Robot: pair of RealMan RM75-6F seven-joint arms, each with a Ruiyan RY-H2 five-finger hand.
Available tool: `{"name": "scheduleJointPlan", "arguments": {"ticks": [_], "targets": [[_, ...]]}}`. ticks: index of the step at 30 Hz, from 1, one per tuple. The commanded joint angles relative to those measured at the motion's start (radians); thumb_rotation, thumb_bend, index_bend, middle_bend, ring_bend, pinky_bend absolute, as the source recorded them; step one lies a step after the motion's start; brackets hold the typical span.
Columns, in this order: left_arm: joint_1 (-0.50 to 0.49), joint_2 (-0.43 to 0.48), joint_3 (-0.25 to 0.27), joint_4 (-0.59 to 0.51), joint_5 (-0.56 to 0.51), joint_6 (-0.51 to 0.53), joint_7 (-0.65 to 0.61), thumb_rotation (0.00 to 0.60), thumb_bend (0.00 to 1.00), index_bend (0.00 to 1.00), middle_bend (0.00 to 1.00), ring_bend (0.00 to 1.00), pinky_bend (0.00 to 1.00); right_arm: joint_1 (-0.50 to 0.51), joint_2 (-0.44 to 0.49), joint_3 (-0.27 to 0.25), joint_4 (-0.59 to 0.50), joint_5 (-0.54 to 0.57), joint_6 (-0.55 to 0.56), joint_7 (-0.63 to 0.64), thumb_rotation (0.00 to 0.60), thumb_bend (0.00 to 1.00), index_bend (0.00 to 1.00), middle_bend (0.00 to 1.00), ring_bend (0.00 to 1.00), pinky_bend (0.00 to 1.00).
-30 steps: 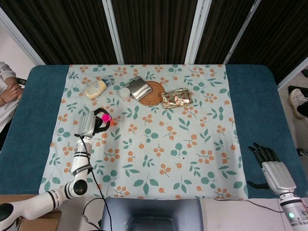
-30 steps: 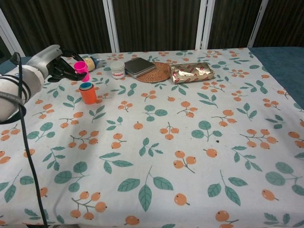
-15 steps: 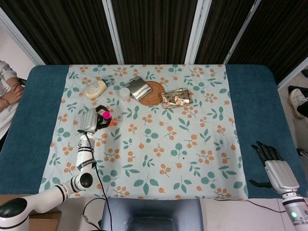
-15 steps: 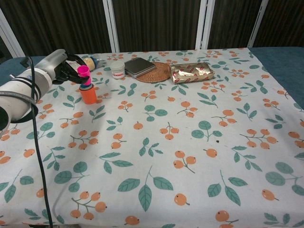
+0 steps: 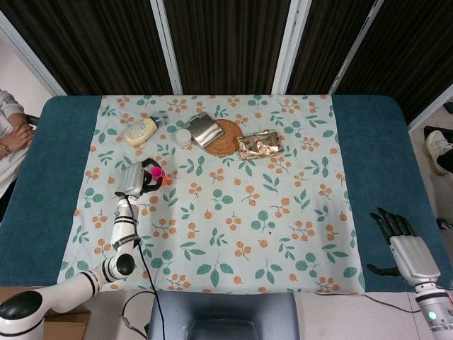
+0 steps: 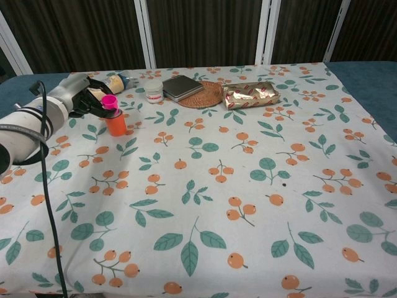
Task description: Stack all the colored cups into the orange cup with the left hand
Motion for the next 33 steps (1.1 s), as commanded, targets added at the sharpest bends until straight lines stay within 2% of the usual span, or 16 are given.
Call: {"name": "scheduleJointPlan", "arguments": {"ticks": [1,6,9,10,11,12,13,14,15,17,18,20,22,24,27,33], "targets": [[0.001,0.019,0.009,-0.015,-0.010,-0.022,0.015,0.600,0.36,0.02,1.00,1.00,1.00,0.000,0.000,0.000,0.000,0.000,0.001,0.001,0.600,0.19,0.00,0.00,0.00,0.00],[0.018,0.051,0.023,-0.060,0.018,-0.002,0.008,0.600,0.36,0.00,1.00,1.00,1.00,-0.001,0.000,0.000,0.000,-0.003,0.003,0.004,0.600,0.19,0.00,0.00,0.00,0.00],[0.059,0.112,0.058,-0.155,0.074,0.039,0.009,0.600,0.36,0.00,1.00,1.00,1.00,-0.002,0.000,-0.002,0.000,-0.009,0.005,0.003,0.600,0.19,0.00,0.00,0.00,0.00],[0.092,0.159,0.088,-0.228,0.120,0.069,0.010,0.600,0.36,0.00,0.97,1.00,1.00,-0.002,0.001,-0.004,-0.002,-0.012,0.006,0.004,0.600,0.19,0.00,0.00,0.00,0.00],[0.126,0.203,0.120,-0.297,0.166,0.097,0.005,0.600,0.36,0.00,0.88,0.95,1.00,-0.003,0.002,-0.006,-0.002,-0.016,0.007,0.004,0.600,0.19,0.00,0.00,0.00,0.00],[0.178,0.270,0.170,-0.401,0.245,0.133,-0.026,0.600,0.36,0.00,0.72,0.82,0.96,-0.004,0.002,-0.008,-0.003,-0.019,0.009,0.001,0.600,0.19,0.00,0.00,0.00,0.00],[0.222,0.327,0.214,-0.474,0.314,0.163,-0.058,0.600,0.37,0.00,0.56,0.65,0.86,-0.005,0.001,-0.009,-0.003,-0.021,0.010,-0.002,0.600,0.19,0.00,0.00,0.00,0.00],[0.267,0.380,0.260,-0.534,0.387,0.205,-0.091,0.600,0.37,0.00,0.38,0.43,0.71,-0.005,0.000,-0.010,-0.004,-0.023,0.010,-0.006,0.600,0.19,0.00,0.00,0.00,0.00],[0.326,0.443,0.326,-0.595,0.493,0.265,-0.150,0.600,0.37,0.00,0.25,0.25,0.52,-0.005,-0.001,-0.012,-0.006,-0.026,0.009,-0.011,0.600,0.19,0.00,0.00,0.00,0.00],[0.410,0.521,0.425,-0.626,0.653,0.377,-0.246,0.600,0.38,0.00,0.13,0.10,0.29,-0.006,-0.003,-0.017,-0.009,-0.032,0.007,-0.019,0.600,0.19,0.00,0.00,0.00,0.00],[0.463,0.550,0.482,-0.604,0.739,0.461,-0.281,0.600,0.38,0.00,0.09,0.05,0.20,-0.007,-0.006,-0.019,-0.012,-0.035,0.008,-0.025,0.600,0.19,0.00,0.00,0.00,0.00],[0.533,0.574,0.554,-0.550,0.831,0.563,-0.288,0.600,0.38,0.00,0.06,0.01,0.14,-0.008,-0.011,-0.024,-0.014,-0.043,0.009,-0.039,0.600,0.19,0.00,0.00,0.00,0.00],[0.600,0.585,0.602,-0.491,0.891,0.656,-0.240,0.600,0.38,0.00,0.03,0.00,0.11,-0.008,-0.017,-0.027,-0.016,-0.048,0.008,-0.055,0.600,0.19,0.00,0.00,0.00,0.00],[0.648,0.562,0.604,-0.445,0.906,0.730,-0.199,0.600,0.38,0.00,0.02,0.00,0.08,-0.008,-0.024,-0.027,-0.020,-0.046,0.009,-0.070,0.600,0.19,0.00,0.00,0.00,0.00],[0.660,0.572,0.610,-0.436,0.920,0.740,-0.181,0.600,0.38,0.00,0.01,0.00,0.08,-0.010,-0.029,-0.029,-0.026,-0.048,0.011,-0.083,0.600,0.19,0.00,0.00,0.00,0.00],[0.670,0.583,0.587,-0.434,0.911,0.748,-0.171,0.600,0.38,0.00,0.01,0.00,0.08,-0.014,-0.035,-0.034,-0.029,-0.058,0.020,-0.097,0.600,0.19,0.00,0.00,0.00,0.00]]}}
